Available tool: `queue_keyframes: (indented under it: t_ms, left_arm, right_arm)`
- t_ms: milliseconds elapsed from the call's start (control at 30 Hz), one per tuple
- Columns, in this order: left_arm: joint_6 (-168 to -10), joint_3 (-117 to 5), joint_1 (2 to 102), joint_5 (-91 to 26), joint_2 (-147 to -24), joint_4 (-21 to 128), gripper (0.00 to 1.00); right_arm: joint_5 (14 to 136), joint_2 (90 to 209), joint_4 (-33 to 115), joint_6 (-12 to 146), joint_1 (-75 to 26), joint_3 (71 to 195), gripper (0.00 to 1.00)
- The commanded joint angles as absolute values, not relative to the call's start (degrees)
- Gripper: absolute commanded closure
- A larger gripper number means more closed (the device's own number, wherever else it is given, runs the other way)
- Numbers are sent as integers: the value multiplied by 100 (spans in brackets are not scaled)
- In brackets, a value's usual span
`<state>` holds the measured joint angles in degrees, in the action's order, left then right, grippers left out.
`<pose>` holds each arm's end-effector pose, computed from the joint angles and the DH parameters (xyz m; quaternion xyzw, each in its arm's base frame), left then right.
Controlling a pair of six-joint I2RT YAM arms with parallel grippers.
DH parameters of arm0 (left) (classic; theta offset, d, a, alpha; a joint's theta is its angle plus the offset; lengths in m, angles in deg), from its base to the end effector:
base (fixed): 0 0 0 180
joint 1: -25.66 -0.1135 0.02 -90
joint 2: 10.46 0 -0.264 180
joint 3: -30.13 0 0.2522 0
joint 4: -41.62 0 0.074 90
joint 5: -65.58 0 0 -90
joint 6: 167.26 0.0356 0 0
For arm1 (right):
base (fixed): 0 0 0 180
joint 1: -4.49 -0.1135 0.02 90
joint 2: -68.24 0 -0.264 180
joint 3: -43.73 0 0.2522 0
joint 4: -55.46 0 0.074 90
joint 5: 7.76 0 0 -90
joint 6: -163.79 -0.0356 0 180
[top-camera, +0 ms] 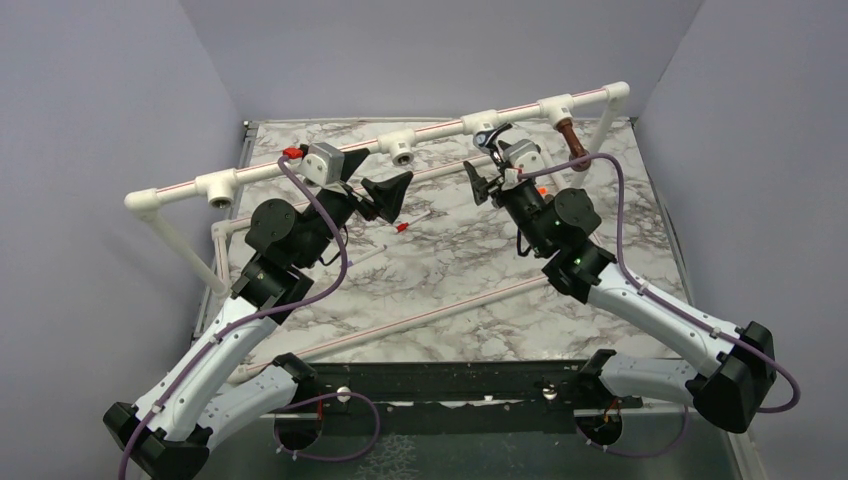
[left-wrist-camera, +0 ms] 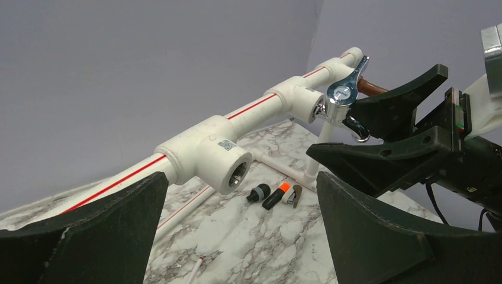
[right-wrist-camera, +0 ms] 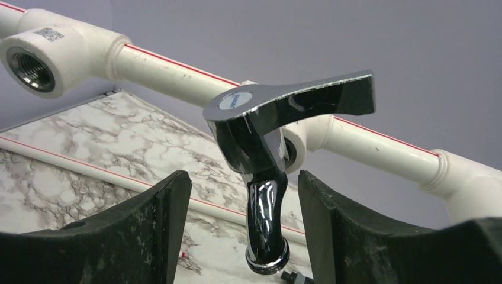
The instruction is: Install the water faucets
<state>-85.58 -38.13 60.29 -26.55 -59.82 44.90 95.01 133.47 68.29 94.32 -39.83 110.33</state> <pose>0.1574 -0.1103 0.4250 0.1520 0.5851 -0.3020 0.7371 0.1965 0.1809 0.3859 -0.2533 0.5624 0.0948 0.7814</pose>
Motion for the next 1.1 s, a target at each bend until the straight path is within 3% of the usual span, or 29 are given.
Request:
queue_keyframes:
  t_ms: [0,567,767,900,1067]
  left_arm:
    - [-8518,-3768,6046,-2635,-5908,4475,3]
    - [-8517,-3768,6046,-2635,-5919,4472,3]
    - [-8517,-3768,6046,-2633,-5923,4469,3]
    - [-8509,-3760,6046,-2618,-5923,4466,3]
    - [-8508,-3759,6046,-2619,-5935,4466,3]
  right_arm:
    - [9468,13263,7145,9457,-4007,11164,31]
    - [9494,13583,7308,9848,-4007,11537,48]
    - [9534,13776,7392,9767,-4012,11548,67]
    - [9544,13786,7600,9622,-4007,11434,98]
    - [9612,13738,7997,8935,-4007,11193,100]
